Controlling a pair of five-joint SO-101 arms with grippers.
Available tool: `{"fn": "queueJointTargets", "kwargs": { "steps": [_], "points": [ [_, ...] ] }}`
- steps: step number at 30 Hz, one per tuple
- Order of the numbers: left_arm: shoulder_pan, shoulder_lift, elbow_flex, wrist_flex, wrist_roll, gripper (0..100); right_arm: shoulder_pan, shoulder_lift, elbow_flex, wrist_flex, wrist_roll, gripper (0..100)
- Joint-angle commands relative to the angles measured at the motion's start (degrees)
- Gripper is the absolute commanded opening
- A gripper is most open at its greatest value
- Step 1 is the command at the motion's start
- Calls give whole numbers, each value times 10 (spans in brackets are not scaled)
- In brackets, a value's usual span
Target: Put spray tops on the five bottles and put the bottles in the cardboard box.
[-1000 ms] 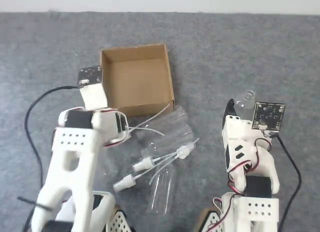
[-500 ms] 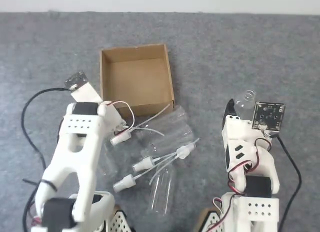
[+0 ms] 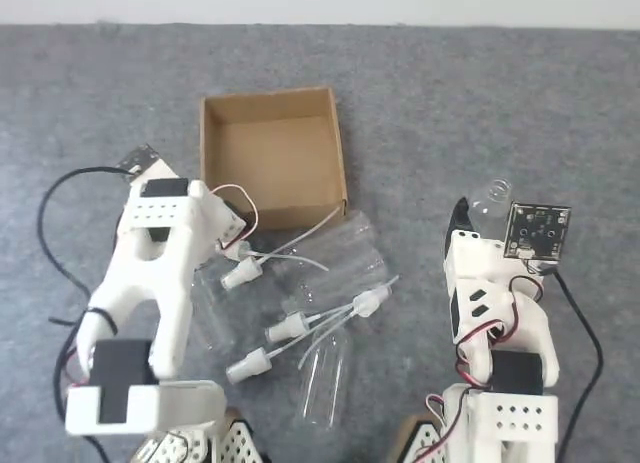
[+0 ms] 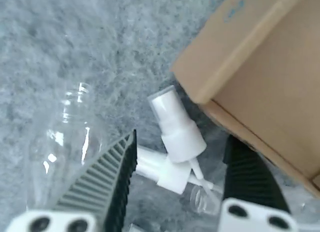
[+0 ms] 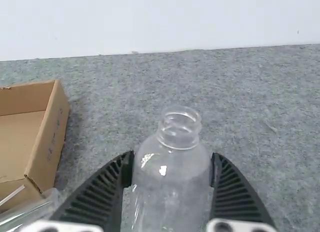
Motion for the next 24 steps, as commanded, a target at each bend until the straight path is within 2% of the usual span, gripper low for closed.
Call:
{"fn": "queueJointTargets", "kwargs": {
  "steps": [1,9,18,24],
  "points": [
    [1,11,-42,-12,12,266,7,-11,-8,-15,0,132],
    [1,86,-44,-76,29,160,7,-11,-8,-15,0,133],
    [1,98,-45,-88,29,9,7,-11,-7,-15,0,133],
    [2,93,-45,-85,29,12,7,-11,-7,-15,0,133]
  ]
}}
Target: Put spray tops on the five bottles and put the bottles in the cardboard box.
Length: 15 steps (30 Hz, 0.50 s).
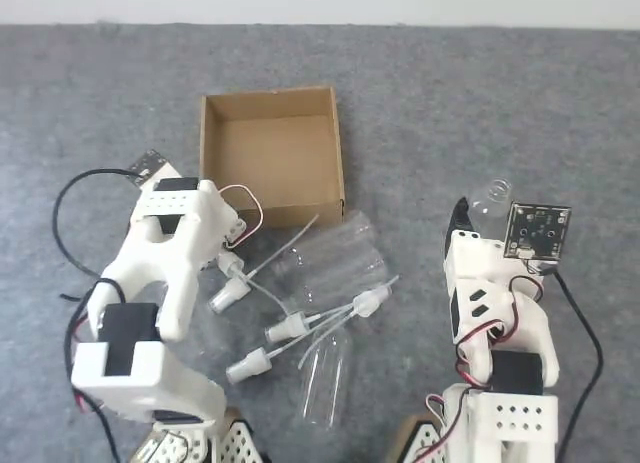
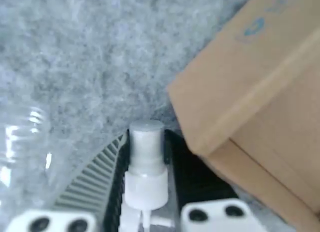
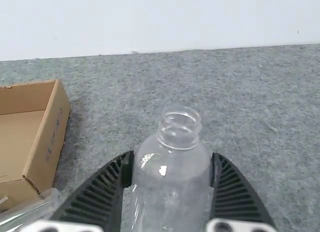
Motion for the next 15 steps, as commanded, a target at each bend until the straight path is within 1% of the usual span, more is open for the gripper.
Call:
{"fn": "queueJointTargets", "kwargs": {
  "steps": [1,4,9,15],
  "points": [
    [1,-9,-29,-12,9,12,7,-11,-7,-15,0,133],
    [11,-17,-39,8,8,12,7,-11,-7,-15,0,133],
    [31,-98,-73,95,8,12,7,-11,-7,-15,0,133],
    [42,-234,-73,105,8,12,6,-11,-7,-15,0,133]
  ]
}}
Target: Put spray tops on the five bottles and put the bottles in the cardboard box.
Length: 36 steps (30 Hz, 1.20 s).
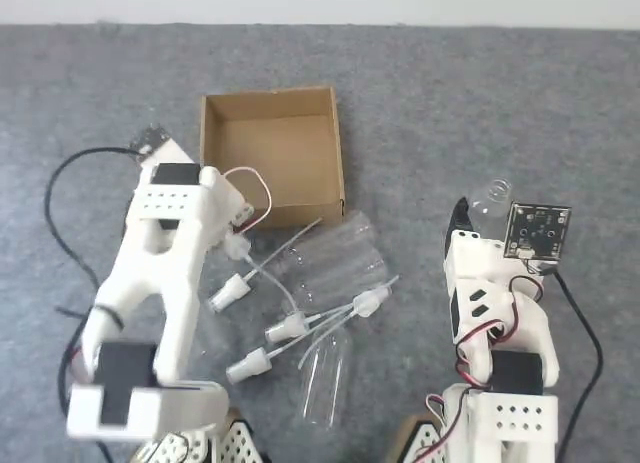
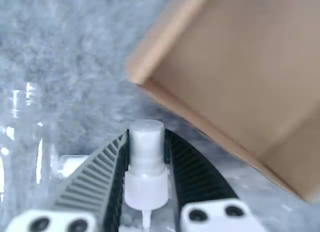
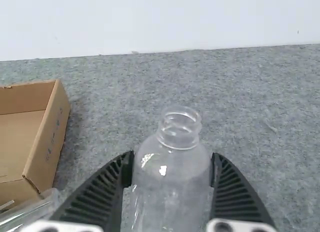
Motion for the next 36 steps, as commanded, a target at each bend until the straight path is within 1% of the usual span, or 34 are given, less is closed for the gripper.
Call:
{"fn": "queueJointTargets", "kwargs": {
  "steps": [1,4,7,10,13,21,25,29,33,36],
  "points": [
    [1,-106,-28,7,8,12,6,-11,-7,-15,0,133],
    [2,-152,-28,7,8,12,-8,-11,-6,-13,2,133],
    [3,-180,-29,1,2,12,-25,-16,4,-15,28,133],
    [3,-200,-20,-35,-31,12,-37,-17,24,-51,40,132],
    [3,-222,-3,-72,-36,12,-40,-17,38,-78,40,132],
    [3,-303,9,-156,-35,12,-41,-17,40,-80,36,132],
    [3,-337,14,-167,-33,12,-42,-17,40,-80,36,132],
    [4,-382,73,-182,-33,12,-55,-17,39,-79,37,132],
    [-3,-448,157,-242,-33,12,-84,-17,39,-77,41,132],
    [3,-512,213,-269,-33,12,-95,-17,39,-77,41,132]
  ]
}}
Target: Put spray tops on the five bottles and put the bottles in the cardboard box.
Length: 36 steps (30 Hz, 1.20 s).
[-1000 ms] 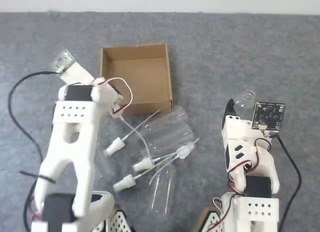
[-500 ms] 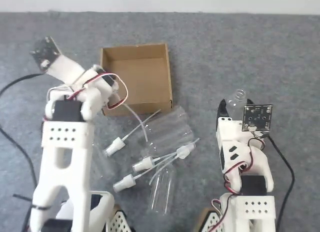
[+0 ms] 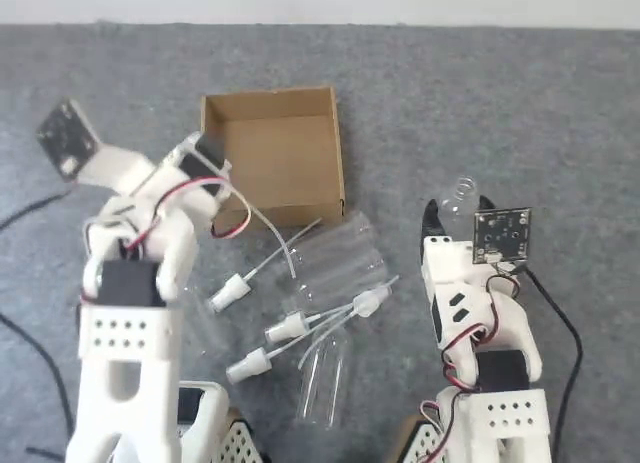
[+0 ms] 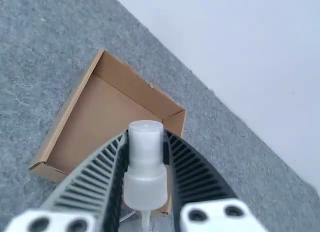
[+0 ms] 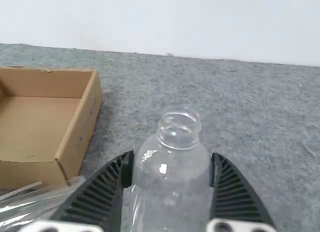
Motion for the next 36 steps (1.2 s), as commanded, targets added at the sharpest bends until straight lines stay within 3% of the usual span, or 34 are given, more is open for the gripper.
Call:
{"fn": "queueJointTargets", "kwargs": {
  "steps": [1,7,14,28,36],
  "points": [
    [4,-92,37,-44,-3,12,-18,-15,-10,-15,8,132],
    [2,-185,94,-76,-3,12,-33,-15,-10,-10,8,132],
    [0,-236,111,-75,-3,12,-79,-15,-44,70,43,132],
    [-1,-374,173,-77,-6,12,-95,-15,-44,76,44,132],
    [-1,-441,196,-77,-7,12,-139,-15,-81,146,45,132]
  ]
}}
